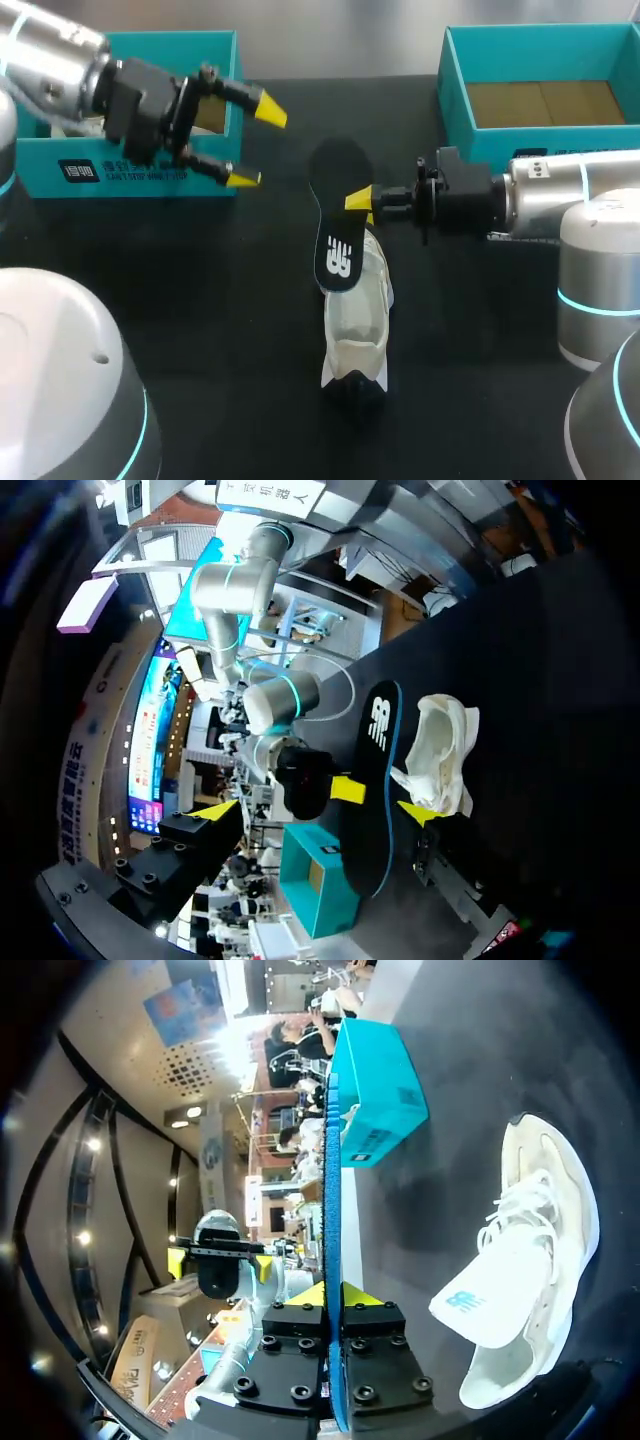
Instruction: Take the shoe out of the shoebox, open the shoe tongue, remove and reinsert the insole, then place the shoe into the shoebox
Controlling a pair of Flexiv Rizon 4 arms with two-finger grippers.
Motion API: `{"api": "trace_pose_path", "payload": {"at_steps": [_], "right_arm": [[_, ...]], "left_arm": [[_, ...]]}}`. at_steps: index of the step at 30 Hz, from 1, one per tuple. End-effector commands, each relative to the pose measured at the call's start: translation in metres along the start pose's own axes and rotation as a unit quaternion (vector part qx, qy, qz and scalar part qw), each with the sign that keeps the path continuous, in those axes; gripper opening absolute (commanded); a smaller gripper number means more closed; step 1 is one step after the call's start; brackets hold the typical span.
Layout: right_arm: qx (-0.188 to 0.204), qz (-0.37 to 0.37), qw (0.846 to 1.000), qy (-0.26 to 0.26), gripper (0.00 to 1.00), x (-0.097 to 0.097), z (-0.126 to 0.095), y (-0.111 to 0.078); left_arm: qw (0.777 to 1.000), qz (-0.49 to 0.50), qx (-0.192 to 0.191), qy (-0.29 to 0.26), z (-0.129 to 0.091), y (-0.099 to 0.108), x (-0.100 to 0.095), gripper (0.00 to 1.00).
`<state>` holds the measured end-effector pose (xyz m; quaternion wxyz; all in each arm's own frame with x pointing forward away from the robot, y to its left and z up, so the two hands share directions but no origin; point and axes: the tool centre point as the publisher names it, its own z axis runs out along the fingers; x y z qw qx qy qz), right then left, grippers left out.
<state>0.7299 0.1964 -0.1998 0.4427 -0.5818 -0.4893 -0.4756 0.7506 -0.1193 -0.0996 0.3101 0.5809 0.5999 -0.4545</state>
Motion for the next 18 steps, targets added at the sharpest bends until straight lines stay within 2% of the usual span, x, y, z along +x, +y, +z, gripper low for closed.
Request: {"api": "trace_pose_path", "payload": {"at_steps": [1, 3, 4, 6, 10, 18], "right_arm": [[-0.001, 0.001, 1.000, -0.003, 0.00, 0.000, 0.003, -0.001], [-0.001, 0.001, 1.000, -0.003, 0.00, 0.000, 0.003, -0.001], [-0.001, 0.001, 1.000, -0.003, 0.00, 0.000, 0.003, -0.001], [-0.001, 0.001, 1.000, -0.003, 0.00, 0.000, 0.003, -0.001], [-0.001, 0.001, 1.000, -0.003, 0.00, 0.000, 0.003, -0.001], [-0.001, 0.001, 1.000, -0.003, 0.00, 0.000, 0.003, -0.001]], "left_arm": [[0.957, -0.014, 0.070, 0.281, 0.000, 0.023, -0.031, 1.00], [0.941, -0.027, 0.092, 0.324, 0.001, 0.031, -0.037, 1.00], [0.933, -0.027, 0.085, 0.349, 0.001, 0.035, -0.041, 1.00], [0.919, -0.028, 0.094, 0.381, 0.002, 0.040, -0.048, 1.00], [0.900, -0.027, 0.080, 0.428, 0.003, 0.048, -0.060, 1.00], [0.838, -0.017, 0.078, 0.540, 0.024, 0.058, -0.068, 1.00]]}}
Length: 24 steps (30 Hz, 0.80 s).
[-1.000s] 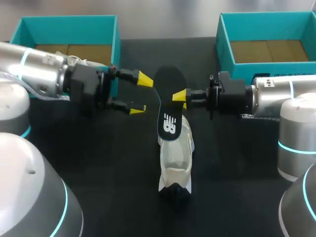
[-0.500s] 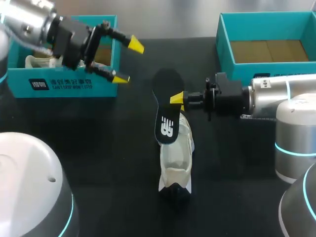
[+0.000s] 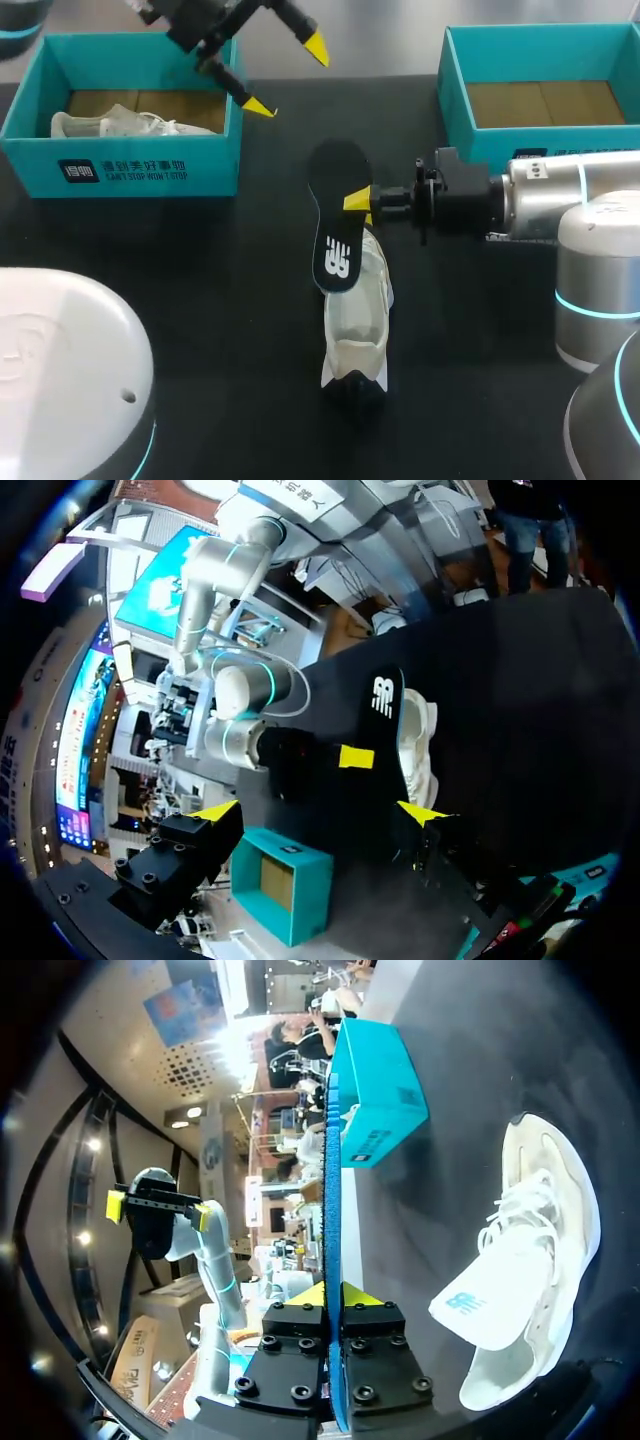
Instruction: Take the shoe out of the shoebox, open the shoe tongue, remove and reinsert the insole, then place the shoe into the shoebox
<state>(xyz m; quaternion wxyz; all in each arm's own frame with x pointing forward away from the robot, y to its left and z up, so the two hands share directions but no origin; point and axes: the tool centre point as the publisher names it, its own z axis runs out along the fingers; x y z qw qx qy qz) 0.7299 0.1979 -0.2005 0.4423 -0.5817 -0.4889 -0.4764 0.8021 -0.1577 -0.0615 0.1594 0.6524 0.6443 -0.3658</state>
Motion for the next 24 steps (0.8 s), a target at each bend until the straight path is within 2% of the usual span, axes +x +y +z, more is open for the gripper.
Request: {"api": "trace_pose_path", "payload": {"at_steps": [1, 5, 8, 13, 17, 22, 24], "right_arm": [[0.000, 0.001, 1.000, -0.003, 0.00, 0.001, 0.001, 0.000], [0.000, 0.001, 1.000, -0.003, 0.00, 0.001, 0.001, 0.000], [0.000, 0.001, 1.000, -0.003, 0.00, 0.001, 0.001, 0.000], [0.000, 0.001, 1.000, -0.003, 0.00, 0.001, 0.001, 0.000], [0.000, 0.001, 1.000, -0.003, 0.00, 0.001, 0.001, 0.000], [0.000, 0.001, 1.000, -0.003, 0.00, 0.001, 0.001, 0.000], [0.000, 0.001, 1.000, -0.003, 0.00, 0.001, 0.001, 0.000]], "left_arm": [[0.924, 0.001, 0.032, 0.382, 0.008, 0.012, -0.018, 1.00], [0.913, 0.008, 0.022, 0.408, 0.013, 0.011, -0.029, 1.00], [0.893, 0.012, 0.010, 0.449, 0.017, 0.007, -0.036, 1.00], [0.871, 0.020, -0.040, 0.490, 0.017, 0.006, -0.046, 1.00], [0.870, 0.023, -0.072, 0.488, 0.021, 0.009, -0.049, 1.00], [0.874, 0.019, -0.077, 0.480, 0.026, 0.014, -0.050, 1.00], [0.885, 0.017, -0.076, 0.460, 0.029, 0.012, -0.052, 1.00]]}}
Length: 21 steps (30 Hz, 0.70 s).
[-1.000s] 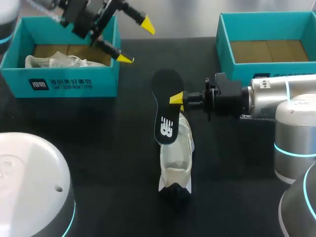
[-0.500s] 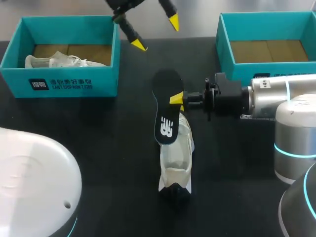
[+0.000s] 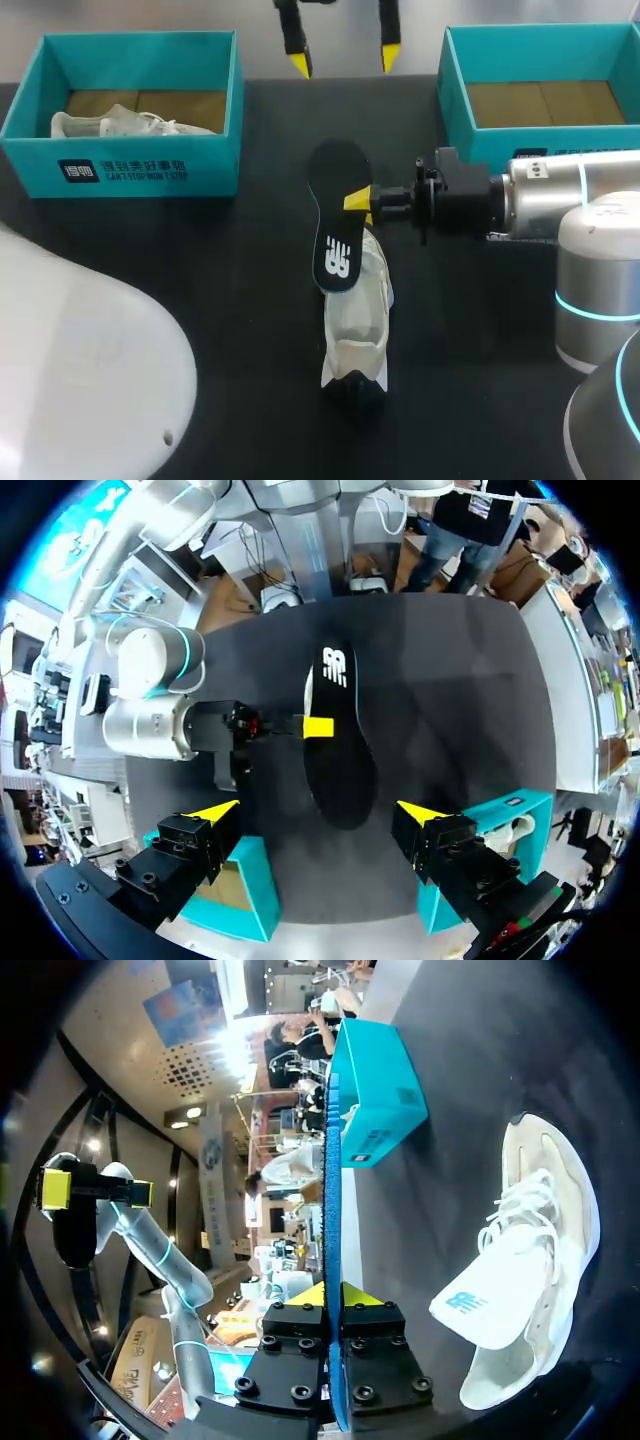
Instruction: Take the shoe out of the shoebox, open the shoe tongue, remove and reinsert the insole, then place the shoe into the shoebox
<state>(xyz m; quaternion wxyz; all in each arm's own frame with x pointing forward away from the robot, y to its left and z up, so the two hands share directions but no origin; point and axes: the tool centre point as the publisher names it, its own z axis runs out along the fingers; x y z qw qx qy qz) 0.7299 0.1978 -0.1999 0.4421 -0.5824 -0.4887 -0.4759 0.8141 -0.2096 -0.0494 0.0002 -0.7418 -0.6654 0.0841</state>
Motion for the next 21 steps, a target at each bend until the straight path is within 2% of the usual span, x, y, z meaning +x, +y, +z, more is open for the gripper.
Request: {"api": "trace_pose_path", "payload": {"at_steps": [1, 5, 9, 14, 17, 21], "right_arm": [[0.000, 0.000, 1.000, -0.002, 0.00, 0.000, 0.002, 0.000], [0.000, 0.000, 1.000, -0.002, 0.00, 0.000, 0.002, 0.000], [0.000, 0.000, 1.000, -0.002, 0.00, 0.000, 0.002, 0.000], [0.000, 0.000, 1.000, -0.002, 0.00, 0.000, 0.002, 0.000], [0.000, 0.000, 1.000, -0.002, 0.00, 0.000, 0.002, 0.000], [0.000, 0.000, 1.000, -0.002, 0.00, 0.000, 0.002, 0.000]], "left_arm": [[0.990, -0.006, -0.002, 0.142, 0.001, -0.004, -0.007, 1.00], [0.996, -0.021, 0.007, 0.084, 0.008, -0.008, -0.002, 1.00], [0.999, -0.037, -0.005, -0.008, 0.010, -0.013, 0.008, 1.00], [0.990, -0.032, -0.059, -0.125, 0.008, -0.018, 0.019, 1.00], [0.971, -0.027, -0.100, -0.214, 0.007, -0.027, 0.025, 1.00], [0.920, -0.028, -0.137, -0.367, 0.005, -0.041, 0.038, 1.00]]}}
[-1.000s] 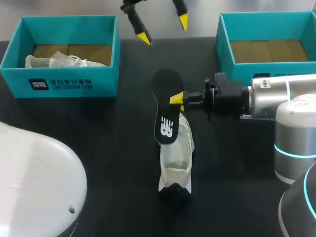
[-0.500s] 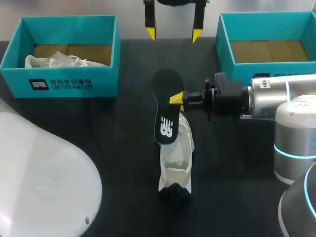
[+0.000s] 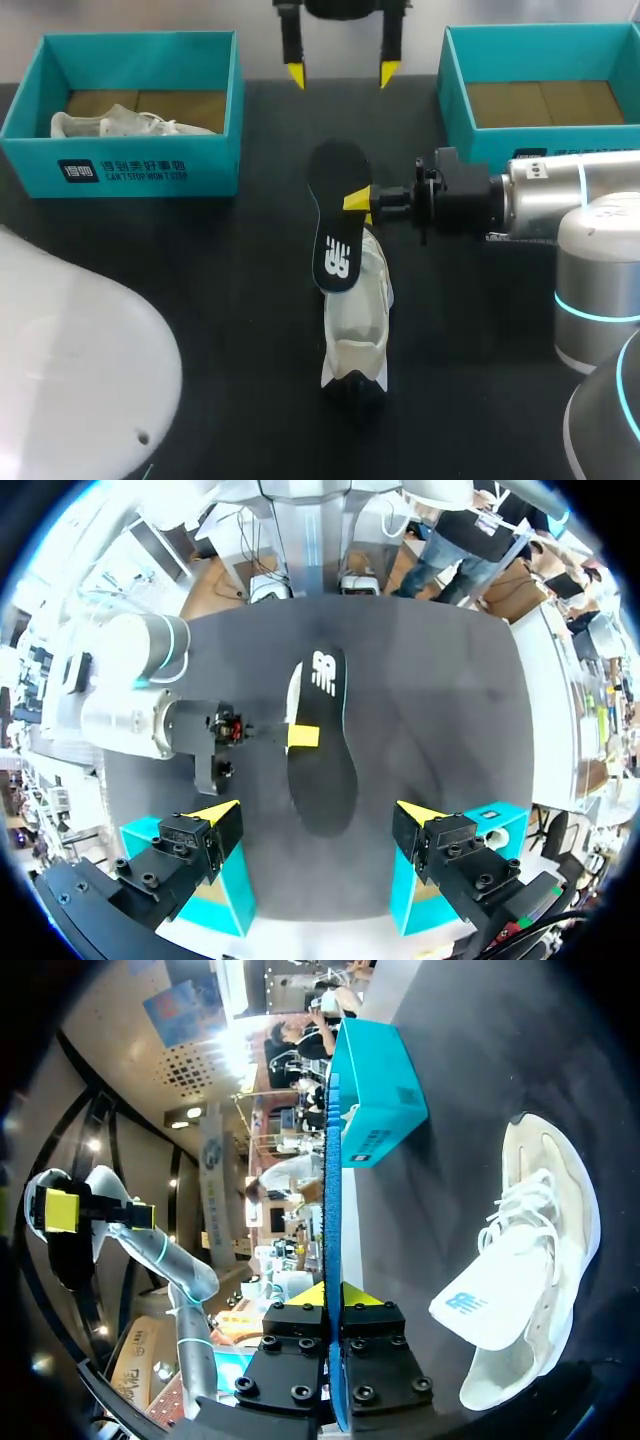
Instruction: Take the shoe out of the shoebox, open the shoe tongue, remove and reinsert the insole, then place the shoe into the shoebox
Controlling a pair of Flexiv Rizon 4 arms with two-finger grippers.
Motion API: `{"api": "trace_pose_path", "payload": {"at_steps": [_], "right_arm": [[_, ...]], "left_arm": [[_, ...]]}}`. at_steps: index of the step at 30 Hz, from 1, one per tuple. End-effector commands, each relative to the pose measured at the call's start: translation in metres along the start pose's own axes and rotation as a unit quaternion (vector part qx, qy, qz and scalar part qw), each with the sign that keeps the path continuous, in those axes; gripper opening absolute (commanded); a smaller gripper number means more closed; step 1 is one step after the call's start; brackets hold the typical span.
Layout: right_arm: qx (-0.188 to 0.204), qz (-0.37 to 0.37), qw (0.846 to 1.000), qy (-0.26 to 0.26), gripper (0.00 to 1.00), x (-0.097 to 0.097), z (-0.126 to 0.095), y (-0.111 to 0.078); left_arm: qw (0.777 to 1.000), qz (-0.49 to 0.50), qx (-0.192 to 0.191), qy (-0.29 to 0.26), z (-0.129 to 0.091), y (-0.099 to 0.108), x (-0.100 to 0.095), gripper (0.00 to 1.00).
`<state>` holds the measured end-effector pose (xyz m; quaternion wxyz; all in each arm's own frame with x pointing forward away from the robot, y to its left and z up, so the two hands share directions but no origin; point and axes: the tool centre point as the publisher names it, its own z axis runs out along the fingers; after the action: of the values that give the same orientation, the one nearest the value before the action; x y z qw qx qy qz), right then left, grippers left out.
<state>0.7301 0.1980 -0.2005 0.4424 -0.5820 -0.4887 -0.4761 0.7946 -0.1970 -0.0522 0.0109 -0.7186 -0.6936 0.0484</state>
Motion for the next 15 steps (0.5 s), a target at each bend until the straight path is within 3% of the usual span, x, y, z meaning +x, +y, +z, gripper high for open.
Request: {"api": "trace_pose_path", "payload": {"at_steps": [1, 7, 15], "right_arm": [[0.000, 0.000, 1.000, -0.003, 0.00, 0.001, 0.001, -0.001], [0.000, 0.000, 1.000, -0.003, 0.00, 0.001, 0.001, -0.001], [0.000, 0.000, 1.000, -0.003, 0.00, 0.001, 0.001, -0.001]], "left_arm": [[0.887, -0.004, -0.104, -0.450, 0.003, -0.024, 0.032, 1.00], [0.772, -0.005, -0.093, -0.628, 0.013, -0.029, 0.053, 1.00], [0.639, 0.028, -0.109, -0.761, 0.030, -0.039, 0.066, 1.00]]}}
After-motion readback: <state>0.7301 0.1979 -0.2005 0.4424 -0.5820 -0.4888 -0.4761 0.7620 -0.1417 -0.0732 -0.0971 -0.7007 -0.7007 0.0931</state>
